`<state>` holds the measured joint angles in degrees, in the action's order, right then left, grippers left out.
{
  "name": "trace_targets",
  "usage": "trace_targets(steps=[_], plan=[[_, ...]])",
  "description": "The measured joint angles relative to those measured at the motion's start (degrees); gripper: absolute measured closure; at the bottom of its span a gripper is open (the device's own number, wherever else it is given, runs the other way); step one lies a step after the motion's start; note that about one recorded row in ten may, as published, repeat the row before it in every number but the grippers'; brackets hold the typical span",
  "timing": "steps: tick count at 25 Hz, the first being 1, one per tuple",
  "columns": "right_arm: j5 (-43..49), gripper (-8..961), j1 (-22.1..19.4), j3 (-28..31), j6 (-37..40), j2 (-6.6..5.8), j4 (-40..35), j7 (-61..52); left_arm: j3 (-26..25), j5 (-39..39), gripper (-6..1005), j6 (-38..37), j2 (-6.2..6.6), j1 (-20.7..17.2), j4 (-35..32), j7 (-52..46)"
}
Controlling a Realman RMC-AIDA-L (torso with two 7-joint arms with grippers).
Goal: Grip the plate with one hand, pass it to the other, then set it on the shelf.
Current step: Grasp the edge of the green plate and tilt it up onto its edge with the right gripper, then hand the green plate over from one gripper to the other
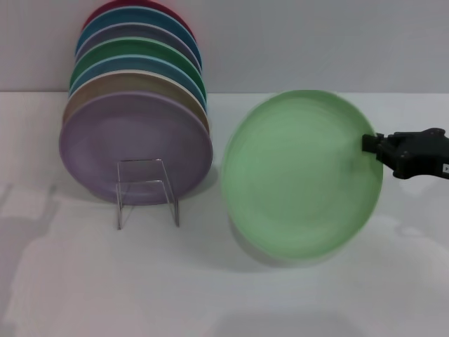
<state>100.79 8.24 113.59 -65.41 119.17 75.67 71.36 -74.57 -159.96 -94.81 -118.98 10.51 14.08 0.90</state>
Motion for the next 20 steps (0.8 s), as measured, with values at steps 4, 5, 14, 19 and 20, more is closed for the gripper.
trace_targets(steps=[4, 5, 14, 19, 20], plan=[[-6.1, 934, -0.4, 1.3, -0.3, 0.00, -3.0, 7.8, 0.0, 0.0, 216, -0.9, -0.01, -0.4, 0.0, 0.0], [-8.0, 934, -0.5, 1.6, -0.4, 0.00, -3.9, 9.8, 0.0, 0.0, 216, -1.0, -0.01, -0.4, 0.0, 0.0], [-18.3, 934, -0.7, 4.6, -2.4, -0.05, -10.6, 20.0, 0.8, -0.2, 216, -1.5, -0.02, -1.0, 0.0, -0.1], [-19.5, 933, -0.5, 5.4, -3.0, 0.01, -10.9, 21.3, 1.4, -0.4, 216, -1.9, 0.00, -1.1, 0.0, -0.1], [-19.9, 933, -0.4, 5.4, -3.0, 0.01, -11.1, 21.8, 1.4, -0.4, 216, -1.9, 0.00, -1.1, 0.0, -0.1]])
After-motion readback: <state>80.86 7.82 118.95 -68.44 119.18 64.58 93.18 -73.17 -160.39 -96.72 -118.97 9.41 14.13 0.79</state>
